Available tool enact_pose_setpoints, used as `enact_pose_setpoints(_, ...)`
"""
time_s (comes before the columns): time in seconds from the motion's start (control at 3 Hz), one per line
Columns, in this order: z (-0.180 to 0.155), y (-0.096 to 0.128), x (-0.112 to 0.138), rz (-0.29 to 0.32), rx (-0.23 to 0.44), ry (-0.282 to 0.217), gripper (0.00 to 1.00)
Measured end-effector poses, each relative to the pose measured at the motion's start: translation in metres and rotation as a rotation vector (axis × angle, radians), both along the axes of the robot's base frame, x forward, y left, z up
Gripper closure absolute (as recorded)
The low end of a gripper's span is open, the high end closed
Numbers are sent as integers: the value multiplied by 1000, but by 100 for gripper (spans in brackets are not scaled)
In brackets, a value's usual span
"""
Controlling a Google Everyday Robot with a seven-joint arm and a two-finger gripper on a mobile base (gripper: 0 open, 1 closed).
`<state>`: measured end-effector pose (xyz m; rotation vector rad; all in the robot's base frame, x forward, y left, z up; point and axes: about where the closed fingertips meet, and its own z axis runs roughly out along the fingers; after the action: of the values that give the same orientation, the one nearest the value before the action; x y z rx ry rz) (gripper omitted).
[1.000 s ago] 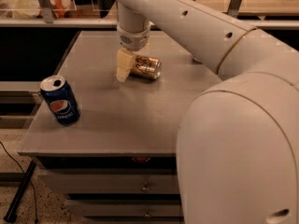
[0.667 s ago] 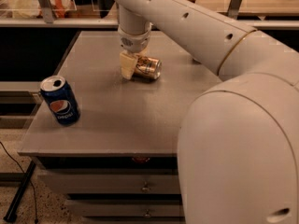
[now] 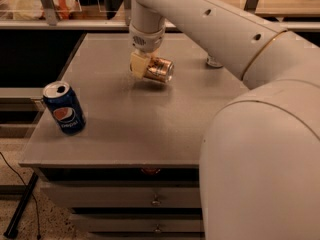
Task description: Place orange can upright
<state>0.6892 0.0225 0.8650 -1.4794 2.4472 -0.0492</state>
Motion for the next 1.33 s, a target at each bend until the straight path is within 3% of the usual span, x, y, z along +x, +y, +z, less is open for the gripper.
enact_pose_setpoints(0.33, 41, -7, -2, 11, 67, -75, 100)
enact_pose_setpoints(0.67, 81, -15, -9, 35, 186, -148, 100)
enact_pose_setpoints(1.0, 104, -19, -19, 75, 349, -194, 100)
enact_pose_setpoints(1.33, 106, -20, -32, 108, 514, -208, 100)
